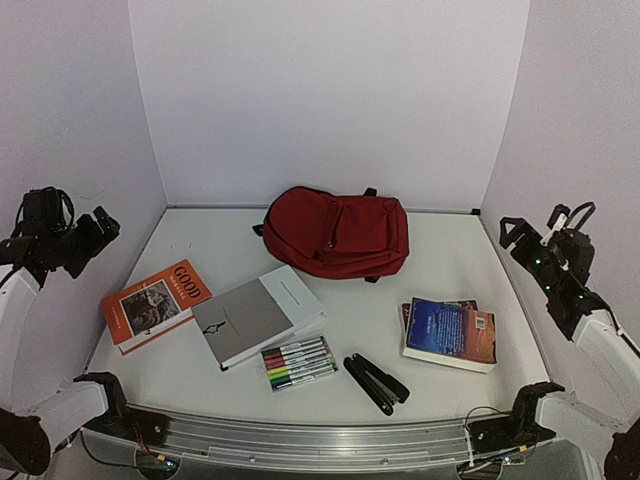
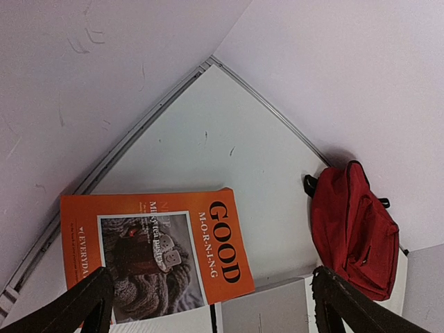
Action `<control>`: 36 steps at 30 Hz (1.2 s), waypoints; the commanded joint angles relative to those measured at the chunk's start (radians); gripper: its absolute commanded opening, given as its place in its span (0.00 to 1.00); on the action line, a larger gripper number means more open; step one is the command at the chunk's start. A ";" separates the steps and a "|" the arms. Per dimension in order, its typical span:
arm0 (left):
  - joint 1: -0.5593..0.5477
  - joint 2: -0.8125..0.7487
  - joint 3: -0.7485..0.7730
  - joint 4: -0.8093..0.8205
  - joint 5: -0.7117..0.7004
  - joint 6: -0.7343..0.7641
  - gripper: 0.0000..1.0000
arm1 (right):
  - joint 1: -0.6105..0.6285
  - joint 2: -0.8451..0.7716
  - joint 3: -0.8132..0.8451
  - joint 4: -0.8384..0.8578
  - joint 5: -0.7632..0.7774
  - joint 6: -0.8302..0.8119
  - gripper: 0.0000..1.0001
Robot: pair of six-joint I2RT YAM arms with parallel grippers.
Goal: Pack the student bag
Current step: Adjust the student bag at the center of the board.
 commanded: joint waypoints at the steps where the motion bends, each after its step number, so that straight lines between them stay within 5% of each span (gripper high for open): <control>1: 0.001 0.019 0.092 -0.084 -0.021 0.082 1.00 | -0.002 0.022 0.095 -0.055 -0.037 -0.025 0.98; 7: 0.000 0.073 0.068 -0.067 0.184 0.195 1.00 | 0.032 0.177 0.233 -0.148 -0.075 -0.033 0.97; 15: 0.001 0.155 0.041 0.030 0.297 0.263 1.00 | 0.272 0.493 0.410 -0.300 0.073 -0.081 0.93; 23: 0.001 0.156 -0.017 0.104 0.268 0.247 1.00 | 0.340 0.762 0.506 -0.237 -0.044 -0.037 0.92; 27: 0.001 0.120 -0.038 0.095 0.206 0.270 1.00 | 0.341 0.914 0.570 -0.150 -0.170 -0.004 0.80; 36: 0.001 0.127 -0.042 0.077 0.189 0.275 1.00 | 0.339 1.177 0.757 -0.075 -0.184 0.078 0.73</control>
